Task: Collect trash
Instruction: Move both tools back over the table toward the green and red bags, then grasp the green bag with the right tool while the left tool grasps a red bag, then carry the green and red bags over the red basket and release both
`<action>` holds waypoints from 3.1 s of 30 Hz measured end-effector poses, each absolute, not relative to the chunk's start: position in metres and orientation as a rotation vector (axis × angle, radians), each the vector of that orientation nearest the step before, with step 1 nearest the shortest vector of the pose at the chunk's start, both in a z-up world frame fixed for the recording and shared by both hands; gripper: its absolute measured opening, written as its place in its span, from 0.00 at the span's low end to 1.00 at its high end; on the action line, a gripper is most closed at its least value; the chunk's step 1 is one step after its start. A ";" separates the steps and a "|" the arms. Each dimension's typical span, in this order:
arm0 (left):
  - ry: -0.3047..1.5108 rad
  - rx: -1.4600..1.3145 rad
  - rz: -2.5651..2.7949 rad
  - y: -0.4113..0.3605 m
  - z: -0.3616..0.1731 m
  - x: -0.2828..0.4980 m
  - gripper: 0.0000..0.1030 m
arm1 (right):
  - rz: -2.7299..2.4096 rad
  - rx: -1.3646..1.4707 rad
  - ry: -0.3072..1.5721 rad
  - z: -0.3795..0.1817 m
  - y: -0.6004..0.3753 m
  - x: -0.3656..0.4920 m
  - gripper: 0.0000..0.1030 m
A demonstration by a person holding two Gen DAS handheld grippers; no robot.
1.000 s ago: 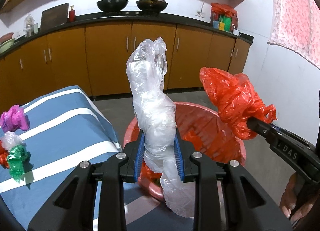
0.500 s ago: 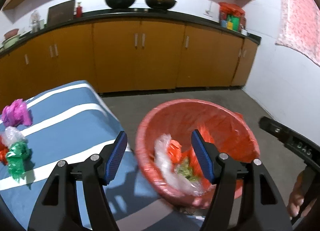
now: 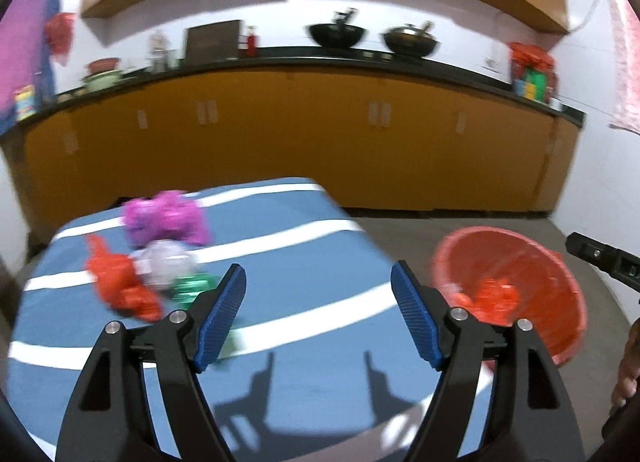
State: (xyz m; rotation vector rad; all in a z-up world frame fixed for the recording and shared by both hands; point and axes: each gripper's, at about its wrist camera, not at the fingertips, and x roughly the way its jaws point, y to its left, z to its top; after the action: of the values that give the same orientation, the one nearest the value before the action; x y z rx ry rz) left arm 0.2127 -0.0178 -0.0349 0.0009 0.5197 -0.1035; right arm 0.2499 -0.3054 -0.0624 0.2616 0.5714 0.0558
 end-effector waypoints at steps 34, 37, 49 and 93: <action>0.534 -0.157 0.339 0.205 -0.068 0.211 0.85 | 0.440 -0.027 0.865 -0.132 -0.015 0.353 0.16; 0.536 -0.166 0.321 0.199 -0.069 0.215 0.86 | 0.425 -0.021 0.848 -0.132 -0.027 0.348 0.11; 0.574 -0.147 0.213 0.152 -0.073 0.252 0.91 | 0.250 0.099 0.814 -0.126 -0.109 0.343 0.10; 0.584 -0.154 0.061 0.116 -0.023 0.230 0.17 | 0.226 0.194 0.700 -0.077 -0.172 0.291 0.10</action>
State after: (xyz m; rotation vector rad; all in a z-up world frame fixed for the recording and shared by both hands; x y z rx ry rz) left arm 0.2302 0.1159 -0.0228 -0.1539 0.5842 0.0613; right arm 0.2907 -0.1725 -0.0771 0.1940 0.7005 0.2259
